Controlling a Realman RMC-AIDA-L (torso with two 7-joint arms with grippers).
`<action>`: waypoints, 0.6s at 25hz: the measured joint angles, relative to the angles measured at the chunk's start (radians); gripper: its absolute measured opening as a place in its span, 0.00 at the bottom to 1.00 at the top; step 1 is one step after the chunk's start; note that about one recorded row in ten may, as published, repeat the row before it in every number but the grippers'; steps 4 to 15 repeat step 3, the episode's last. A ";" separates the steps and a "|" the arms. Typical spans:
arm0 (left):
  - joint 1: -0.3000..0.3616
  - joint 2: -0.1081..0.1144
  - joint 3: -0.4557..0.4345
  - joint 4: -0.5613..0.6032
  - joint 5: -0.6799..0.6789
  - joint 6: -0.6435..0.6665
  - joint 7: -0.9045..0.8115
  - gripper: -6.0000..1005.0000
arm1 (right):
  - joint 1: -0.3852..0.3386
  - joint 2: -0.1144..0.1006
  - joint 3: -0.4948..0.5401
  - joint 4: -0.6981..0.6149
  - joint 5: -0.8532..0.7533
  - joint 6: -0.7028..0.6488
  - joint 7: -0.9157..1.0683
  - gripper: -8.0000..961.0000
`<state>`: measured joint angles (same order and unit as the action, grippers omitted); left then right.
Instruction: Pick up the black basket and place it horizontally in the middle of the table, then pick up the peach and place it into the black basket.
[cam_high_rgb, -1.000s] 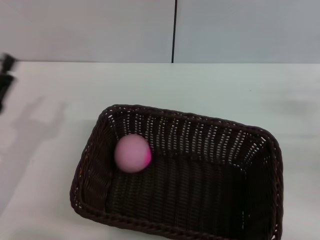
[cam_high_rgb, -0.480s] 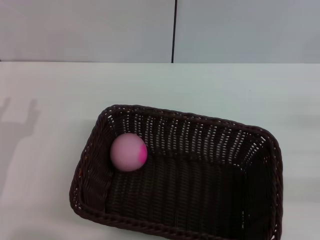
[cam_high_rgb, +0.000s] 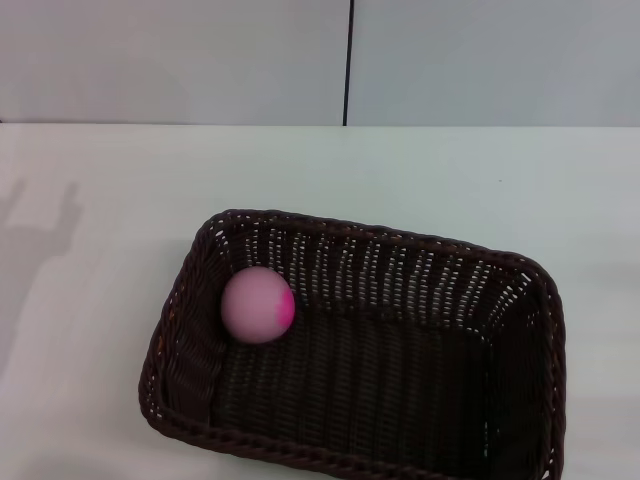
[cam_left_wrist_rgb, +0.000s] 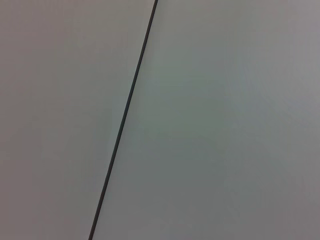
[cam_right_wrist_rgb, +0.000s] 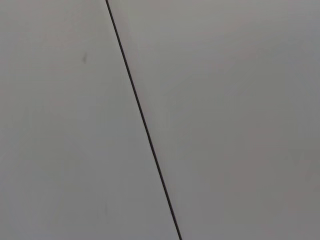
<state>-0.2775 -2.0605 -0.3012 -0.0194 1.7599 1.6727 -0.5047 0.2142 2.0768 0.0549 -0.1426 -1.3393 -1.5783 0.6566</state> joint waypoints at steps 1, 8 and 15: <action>-0.001 0.000 -0.001 0.002 0.000 -0.001 -0.002 0.68 | 0.000 0.001 0.000 0.005 0.000 -0.007 -0.002 0.65; -0.002 0.000 -0.001 0.005 -0.001 -0.001 -0.004 0.68 | 0.000 0.001 0.001 0.013 0.000 -0.016 -0.006 0.65; -0.002 0.000 -0.001 0.005 -0.001 -0.001 -0.004 0.68 | 0.000 0.001 0.001 0.013 0.000 -0.016 -0.006 0.65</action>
